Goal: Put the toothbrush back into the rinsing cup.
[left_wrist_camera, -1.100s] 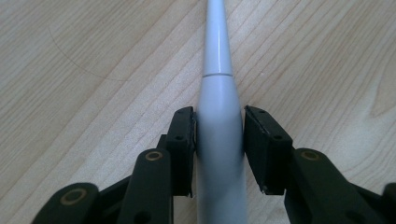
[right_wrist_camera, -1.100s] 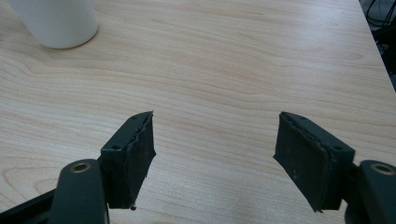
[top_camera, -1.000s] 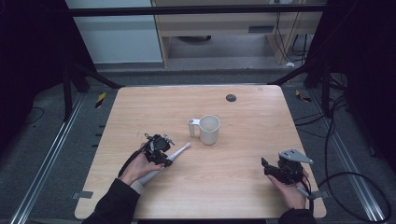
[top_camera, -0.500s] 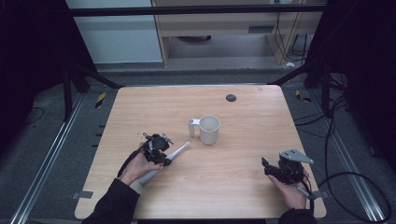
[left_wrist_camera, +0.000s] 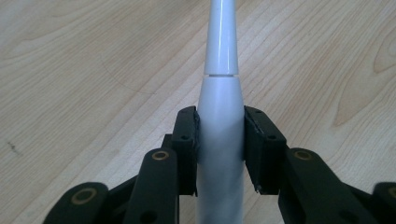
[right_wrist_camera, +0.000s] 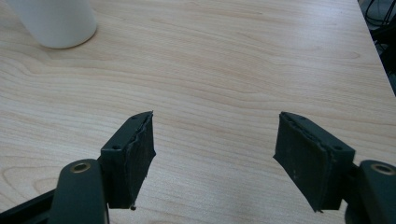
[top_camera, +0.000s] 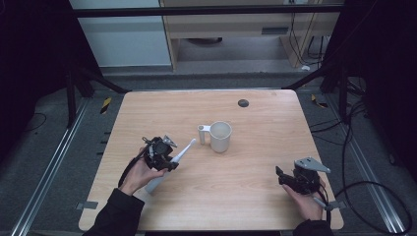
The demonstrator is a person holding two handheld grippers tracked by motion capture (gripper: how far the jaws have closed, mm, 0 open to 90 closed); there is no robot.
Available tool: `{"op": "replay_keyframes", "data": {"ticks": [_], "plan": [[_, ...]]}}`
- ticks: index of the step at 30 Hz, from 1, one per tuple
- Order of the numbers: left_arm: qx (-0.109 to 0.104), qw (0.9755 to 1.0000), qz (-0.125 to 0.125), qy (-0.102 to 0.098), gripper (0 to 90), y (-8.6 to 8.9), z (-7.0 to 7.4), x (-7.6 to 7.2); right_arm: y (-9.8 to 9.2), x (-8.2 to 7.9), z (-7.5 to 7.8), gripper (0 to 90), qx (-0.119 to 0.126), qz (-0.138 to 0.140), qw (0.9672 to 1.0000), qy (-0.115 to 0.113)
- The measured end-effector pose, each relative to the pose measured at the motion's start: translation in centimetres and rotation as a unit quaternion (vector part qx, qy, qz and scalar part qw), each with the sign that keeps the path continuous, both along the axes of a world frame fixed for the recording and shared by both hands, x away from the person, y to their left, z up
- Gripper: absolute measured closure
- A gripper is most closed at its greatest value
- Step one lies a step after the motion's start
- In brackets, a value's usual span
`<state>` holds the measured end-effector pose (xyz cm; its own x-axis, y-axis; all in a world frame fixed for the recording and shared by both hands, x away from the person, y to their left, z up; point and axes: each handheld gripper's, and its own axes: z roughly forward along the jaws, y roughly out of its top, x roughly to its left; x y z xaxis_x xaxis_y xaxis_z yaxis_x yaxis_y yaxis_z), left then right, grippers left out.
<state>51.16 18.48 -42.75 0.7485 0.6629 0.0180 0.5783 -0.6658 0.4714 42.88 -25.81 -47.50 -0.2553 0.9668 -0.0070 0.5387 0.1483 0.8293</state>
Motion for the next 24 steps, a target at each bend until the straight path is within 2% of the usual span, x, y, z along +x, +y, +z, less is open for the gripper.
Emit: {"op": "replay_keyframes", "data": {"ticks": [6,7,8,11,14,15,16,17,18,19,21,22,23,24], "plan": [[-0.021,0.9994,0.008,-0.025,66.8,0.6,1.5,-0.5,0.0,0.0,0.0,28.4,0.0,-0.001,1.0,0.0],[-0.036,0.9984,0.015,-0.041,66.8,0.7,2.0,-0.7,0.0,0.0,0.0,28.4,0.001,-0.002,1.0,0.0],[-0.036,0.9984,0.015,-0.041,66.8,0.7,2.0,-0.7,0.0,0.0,0.0,28.4,0.001,-0.002,1.0,0.0],[-0.058,0.9959,0.026,-0.065,66.8,0.9,2.8,-1.0,0.0,0.0,0.0,28.3,-0.001,-0.001,1.0,-0.002],[-0.08,0.9922,0.038,-0.087,66.8,1.2,3.3,-1.3,0.0,0.0,0.0,28.2,0.0,-0.002,1.0,-0.002],[-0.093,0.989,0.048,-0.105,66.8,1.3,3.6,-1.5,0.0,0.0,0.0,28.1,-0.001,-0.001,1.0,-0.003],[-0.093,0.989,0.048,-0.105,66.8,1.3,3.6,-1.5,0.0,0.0,0.0,28.1,0.0,-0.001,1.0,-0.003],[-0.097,0.9873,0.052,-0.114,66.8,1.4,3.7,-1.5,0.0,0.0,0.0,28.1,0.0,-0.001,1.0,-0.003],[-0.107,0.9844,0.058,-0.127,66.7,1.4,3.7,-1.6,0.0,0.0,0.0,28.0,0.001,-0.001,1.0,-0.002],[-0.107,0.9844,0.058,-0.127,66.7,1.4,3.7,-1.6,0.0,0.0,0.0,28.0,0.001,-0.001,1.0,-0.002],[-0.115,0.9816,0.064,-0.138,66.8,1.5,3.8,-1.6,0.1,0.0,0.0,27.9,-0.001,-0.001,1.0,-0.004],[-0.121,0.9784,0.07,-0.152,66.8,1.5,4.0,-1.7,0.1,0.0,0.0,27.7,0.0,-0.001,1.0,-0.003],[-0.121,0.9784,0.07,-0.152,66.8,1.5,4.0,-1.7,0.1,0.0,0.0,27.7,0.0,-0.001,1.0,-0.003],[-0.127,0.9768,0.073,-0.157,66.8,1.5,4.1,-1.8,0.1,0.0,0.0,27.6,0.0,-0.001,1.0,-0.003]]}}
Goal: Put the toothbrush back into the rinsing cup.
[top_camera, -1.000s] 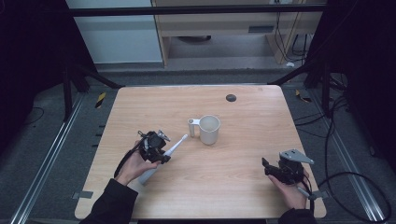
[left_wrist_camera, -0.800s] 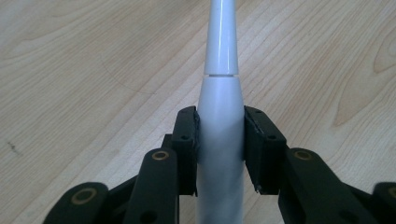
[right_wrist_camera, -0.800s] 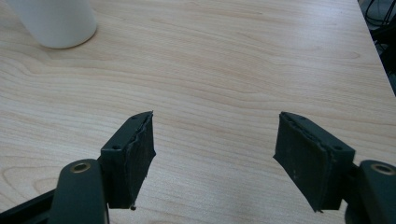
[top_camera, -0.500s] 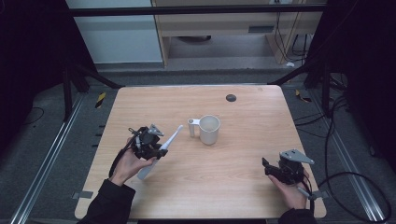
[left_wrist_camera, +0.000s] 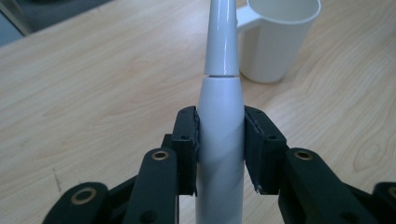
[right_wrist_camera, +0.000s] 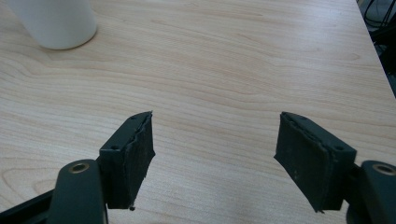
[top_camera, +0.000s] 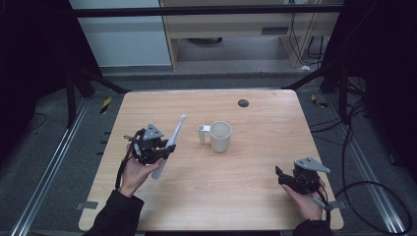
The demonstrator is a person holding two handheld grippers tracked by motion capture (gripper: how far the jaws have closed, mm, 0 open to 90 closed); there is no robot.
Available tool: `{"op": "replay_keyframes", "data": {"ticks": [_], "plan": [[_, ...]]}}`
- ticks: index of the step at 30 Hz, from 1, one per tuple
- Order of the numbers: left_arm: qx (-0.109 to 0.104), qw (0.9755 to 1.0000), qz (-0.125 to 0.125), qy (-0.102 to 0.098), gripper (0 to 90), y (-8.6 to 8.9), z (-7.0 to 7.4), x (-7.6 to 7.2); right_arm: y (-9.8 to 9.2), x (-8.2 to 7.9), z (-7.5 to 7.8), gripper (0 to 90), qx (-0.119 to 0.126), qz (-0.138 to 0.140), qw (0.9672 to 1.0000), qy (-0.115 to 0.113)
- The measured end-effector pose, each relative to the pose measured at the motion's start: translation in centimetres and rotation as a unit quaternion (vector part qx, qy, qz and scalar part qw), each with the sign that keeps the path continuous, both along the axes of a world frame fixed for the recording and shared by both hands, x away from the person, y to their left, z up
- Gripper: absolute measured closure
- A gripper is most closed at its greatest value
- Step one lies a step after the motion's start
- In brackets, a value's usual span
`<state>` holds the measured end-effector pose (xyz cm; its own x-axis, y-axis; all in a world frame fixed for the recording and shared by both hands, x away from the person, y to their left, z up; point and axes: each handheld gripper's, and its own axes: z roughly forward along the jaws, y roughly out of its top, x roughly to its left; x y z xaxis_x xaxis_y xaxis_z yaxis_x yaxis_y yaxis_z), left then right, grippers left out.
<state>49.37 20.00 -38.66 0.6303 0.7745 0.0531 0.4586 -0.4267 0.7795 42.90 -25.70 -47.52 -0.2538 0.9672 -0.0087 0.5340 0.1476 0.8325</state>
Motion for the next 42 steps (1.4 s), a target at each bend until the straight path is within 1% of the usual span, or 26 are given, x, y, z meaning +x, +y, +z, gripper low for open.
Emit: {"op": "replay_keyframes", "data": {"ticks": [1,2,4,7,8,9,10,11,14,17,20,22,27,28,32,35,36,39,40,42], "plan": [[-0.009,0.9999,0.006,-0.009,66.8,0.1,0.2,-0.1,0.0,0.0,0.0,27.6,-0.001,0.0,1.0,0.001],[-0.009,0.9999,0.006,-0.009,66.8,0.1,0.2,-0.1,0.0,0.0,0.0,27.6,-0.001,0.0,1.0,0.001],[-0.012,0.9997,0.01,-0.021,66.7,0.3,0.4,-0.1,0.0,0.0,0.0,27.3,0.0,-0.001,1.0,0.002],[-0.016,0.9995,0.013,-0.025,66.8,0.2,0.6,0.1,0.0,0.0,-0.1,27.1,0.0,-0.002,1.0,0.001],[-0.016,0.9993,0.014,-0.029,66.8,0.2,0.7,0.1,0.0,0.0,-0.1,27.0,-0.001,-0.002,1.0,0.001],[-0.025,0.9987,0.017,-0.04,66.8,0.1,1.0,0.3,0.0,0.0,-0.1,26.8,0.0,-0.002,1.0,0.0],[-0.025,0.9987,0.017,-0.04,66.8,0.1,1.0,0.3,0.0,0.0,-0.1,26.8,0.0,-0.002,1.0,0.0],[-0.033,0.9982,0.02,-0.046,66.8,0.0,1.2,0.4,0.0,0.0,-0.1,26.7,0.001,-0.002,1.0,0.0],[-0.044,0.9969,0.022,-0.062,66.8,-0.4,2.0,0.7,0.0,0.0,-0.1,26.5,0.0,-0.001,1.0,0.0],[-0.059,0.9951,0.02,-0.077,66.7,-0.9,2.5,1.0,0.0,0.0,-0.1,26.3,0.0,-0.001,1.0,-0.002],[-0.073,0.9926,0.022,-0.094,66.7,-1.5,3.0,1.2,0.0,0.0,-0.1,26.2,0.0,0.0,1.0,-0.002],[-0.081,0.9913,0.024,-0.101,66.8,-1.8,3.3,1.4,0.0,0.0,-0.1,26.1,0.0,0.0,1.0,0.0],[-0.1,0.9882,0.028,-0.112,66.8,-2.6,3.7,2.1,0.1,0.0,-0.1,26.1,0.0,0.002,1.0,0.0],[-0.103,0.988,0.028,-0.112,66.8,-2.7,3.8,2.2,0.1,0.0,-0.2,26.0,0.0,0.002,1.0,-0.001],[-0.116,0.9859,0.028,-0.117,66.7,-3.4,3.9,2.7,0.1,0.1,-0.2,26.0,0.0,0.002,1.0,-0.001],[-0.121,0.9845,0.025,-0.124,66.7,-4.0,4.2,3.0,0.2,0.1,-0.2,25.9,0.001,0.003,1.0,0.002],[-0.126,0.9831,0.022,-0.131,66.7,-4.5,4.3,3.2,0.2,0.1,-0.2,25.9,0.001,0.004,1.0,0.002],[-0.128,0.9824,0.021,-0.135,66.7,-5.0,4.4,3.4,0.2,0.1,-0.2,25.8,0.001,0.003,1.0,0.002],[-0.131,0.9811,0.02,-0.141,66.7,-5.4,4.5,3.7,0.1,0.1,-0.2,25.8,0.001,0.004,1.0,0.002],[-0.134,0.9807,0.02,-0.141,66.7,-5.6,4.6,3.9,0.1,0.1,-0.2,25.7,0.002,0.004,1.0,0.001]]}}
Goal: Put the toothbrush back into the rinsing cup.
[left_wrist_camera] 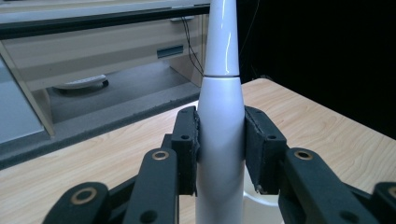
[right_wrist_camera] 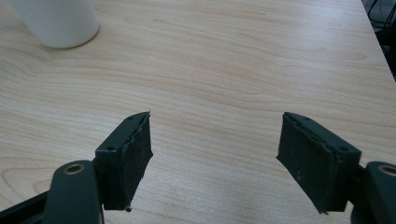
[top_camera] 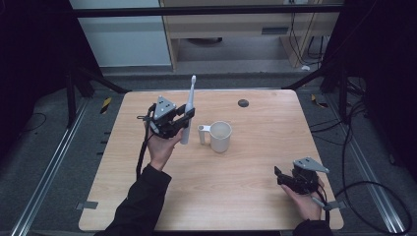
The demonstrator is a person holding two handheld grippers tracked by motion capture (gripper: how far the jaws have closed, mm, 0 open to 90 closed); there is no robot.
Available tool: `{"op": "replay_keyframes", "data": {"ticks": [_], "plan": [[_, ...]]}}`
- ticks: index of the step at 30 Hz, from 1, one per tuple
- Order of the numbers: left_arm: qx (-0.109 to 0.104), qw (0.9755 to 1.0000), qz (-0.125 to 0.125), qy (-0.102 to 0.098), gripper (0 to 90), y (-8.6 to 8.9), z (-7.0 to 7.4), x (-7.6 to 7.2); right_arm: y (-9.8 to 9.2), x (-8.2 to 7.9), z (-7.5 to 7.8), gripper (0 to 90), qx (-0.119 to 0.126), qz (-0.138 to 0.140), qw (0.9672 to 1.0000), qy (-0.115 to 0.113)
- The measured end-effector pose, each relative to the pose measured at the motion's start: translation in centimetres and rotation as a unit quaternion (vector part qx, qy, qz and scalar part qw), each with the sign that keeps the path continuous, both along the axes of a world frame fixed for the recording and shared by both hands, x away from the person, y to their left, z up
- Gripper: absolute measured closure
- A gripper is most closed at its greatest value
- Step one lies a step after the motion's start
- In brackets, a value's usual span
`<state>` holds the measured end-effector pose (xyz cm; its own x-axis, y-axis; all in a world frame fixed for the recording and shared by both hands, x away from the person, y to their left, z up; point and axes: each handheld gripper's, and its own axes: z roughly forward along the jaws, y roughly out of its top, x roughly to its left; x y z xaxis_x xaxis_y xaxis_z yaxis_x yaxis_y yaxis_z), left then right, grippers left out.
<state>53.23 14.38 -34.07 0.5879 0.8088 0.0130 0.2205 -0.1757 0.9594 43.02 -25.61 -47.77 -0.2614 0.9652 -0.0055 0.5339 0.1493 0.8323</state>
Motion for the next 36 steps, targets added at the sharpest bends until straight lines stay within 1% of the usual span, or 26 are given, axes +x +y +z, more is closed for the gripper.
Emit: {"op": "replay_keyframes", "data": {"ticks": [1,3,5,10,13,14,15,19,22,25,26,28,36], "plan": [[-0.003,1.0,0.0,-0.003,66.8,-0.3,0.2,0.3,0.0,0.0,0.0,25.7,0.001,0.0,1.0,0.001],[-0.005,1.0,0.002,-0.005,66.8,-0.5,0.3,0.5,0.0,0.0,0.0,25.7,0.002,0.0,1.0,0.001],[-0.012,0.9999,-0.001,-0.005,66.7,-0.8,0.5,0.8,0.0,0.0,0.0,25.7,0.001,0.0,1.0,0.001],[-0.031,0.9995,-0.002,-0.011,66.7,-1.5,1.0,1.6,-0.1,0.0,0.0,25.5,0.004,0.001,1.0,0.001],[-0.031,0.9994,-0.003,-0.013,66.8,-1.8,1.1,1.8,-0.1,0.0,0.0,25.5,0.005,0.001,1.0,0.0],[-0.034,0.9993,-0.003,-0.017,66.7,-2.3,1.2,2.1,-0.1,0.0,0.0,25.5,0.007,0.002,1.0,0.001],[-0.034,0.9993,-0.003,-0.017,66.7,-2.3,1.2,2.1,-0.1,0.0,0.0,25.5,0.007,0.002,1.0,0.001],[-0.037,0.999,-0.006,-0.022,66.7,-3.3,1.2,2.6,0.0,0.0,0.0,25.4,0.007,0.004,1.0,0.001],[-0.042,0.9988,-0.008,-0.023,66.7,-4.3,1.1,3.1,-0.1,0.0,-0.1,25.4,0.009,0.003,1.0,0.002],[-0.045,0.9986,-0.009,-0.026,66.8,-4.8,1.1,3.2,-0.2,0.1,-0.1,25.4,0.007,0.004,1.0,-0.001],[-0.046,0.9986,-0.01,-0.026,66.8,-5.0,1.1,3.3,-0.2,0.0,-0.1,25.4,0.011,0.004,0.9999,0.0],[-0.044,0.9987,-0.011,-0.025,66.7,-5.7,0.9,3.6,-0.2,0.1,-0.1,25.3,0.008,0.005,1.0,-0.001],[-0.048,0.9983,-0.018,-0.029,66.8,-6.8,0.5,4.2,-0.2,0.1,-0.1,25.3,0.009,0.007,0.9999,0.0]]}}
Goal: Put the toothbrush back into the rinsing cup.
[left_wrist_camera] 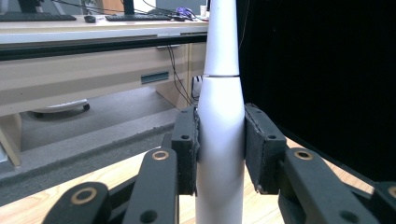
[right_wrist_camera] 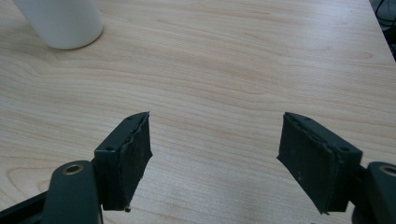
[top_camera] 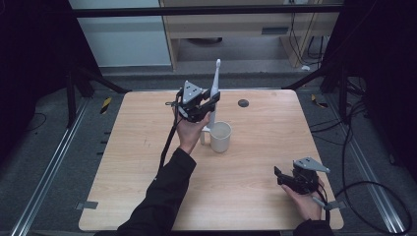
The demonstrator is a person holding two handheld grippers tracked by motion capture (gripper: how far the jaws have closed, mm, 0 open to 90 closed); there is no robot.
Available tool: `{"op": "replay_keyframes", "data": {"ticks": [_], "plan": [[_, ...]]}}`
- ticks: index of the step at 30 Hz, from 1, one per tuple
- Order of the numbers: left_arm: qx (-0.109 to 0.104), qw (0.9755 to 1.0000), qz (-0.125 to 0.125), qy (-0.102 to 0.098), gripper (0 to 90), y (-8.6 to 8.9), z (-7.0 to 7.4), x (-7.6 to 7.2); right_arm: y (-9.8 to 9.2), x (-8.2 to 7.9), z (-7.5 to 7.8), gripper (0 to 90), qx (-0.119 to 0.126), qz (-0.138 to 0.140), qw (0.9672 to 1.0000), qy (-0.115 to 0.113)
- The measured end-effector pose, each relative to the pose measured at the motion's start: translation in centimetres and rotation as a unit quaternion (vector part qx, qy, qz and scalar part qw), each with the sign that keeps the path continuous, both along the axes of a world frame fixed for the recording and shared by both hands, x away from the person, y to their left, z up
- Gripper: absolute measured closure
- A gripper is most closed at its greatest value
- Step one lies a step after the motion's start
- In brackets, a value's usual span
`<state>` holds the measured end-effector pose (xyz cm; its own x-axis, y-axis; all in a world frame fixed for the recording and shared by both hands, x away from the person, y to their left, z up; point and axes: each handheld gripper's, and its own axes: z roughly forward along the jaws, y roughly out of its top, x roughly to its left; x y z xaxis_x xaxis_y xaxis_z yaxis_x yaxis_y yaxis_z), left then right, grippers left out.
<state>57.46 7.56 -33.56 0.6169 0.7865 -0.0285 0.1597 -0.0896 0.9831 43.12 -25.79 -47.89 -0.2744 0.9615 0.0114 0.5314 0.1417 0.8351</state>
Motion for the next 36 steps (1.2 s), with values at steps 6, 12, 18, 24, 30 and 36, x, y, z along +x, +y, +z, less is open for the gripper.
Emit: {"op": "replay_keyframes", "data": {"ticks": [6,12,18,24,30,36], "plan": [[-0.004,1.0,-0.003,0.004,66.7,-0.7,-0.6,0.6,0.0,0.0,0.0,25.3,0.001,0.0,1.0,0.001],[-0.004,0.9999,-0.008,0.005,66.7,-1.6,-1.0,1.0,-0.1,0.1,0.0,25.3,0.0,0.001,1.0,0.0],[0.003,0.9999,-0.012,0.009,66.7,-2.2,-1.6,1.2,-0.1,0.0,0.0,25.3,0.002,0.0,1.0,0.001],[0.01,0.9997,-0.017,0.016,66.7,-2.5,-2.6,1.5,0.0,0.0,0.0,25.3,0.003,0.001,1.0,0.004],[0.019,0.9994,-0.018,0.022,66.7,-3.0,-3.2,1.6,-0.1,0.0,-0.1,25.3,0.001,0.001,1.0,0.002],[0.025,0.9991,-0.017,0.031,66.7,-3.2,-4.3,1.6,0.0,0.0,0.0,25.3,0.001,0.001,1.0,0.002]]}}
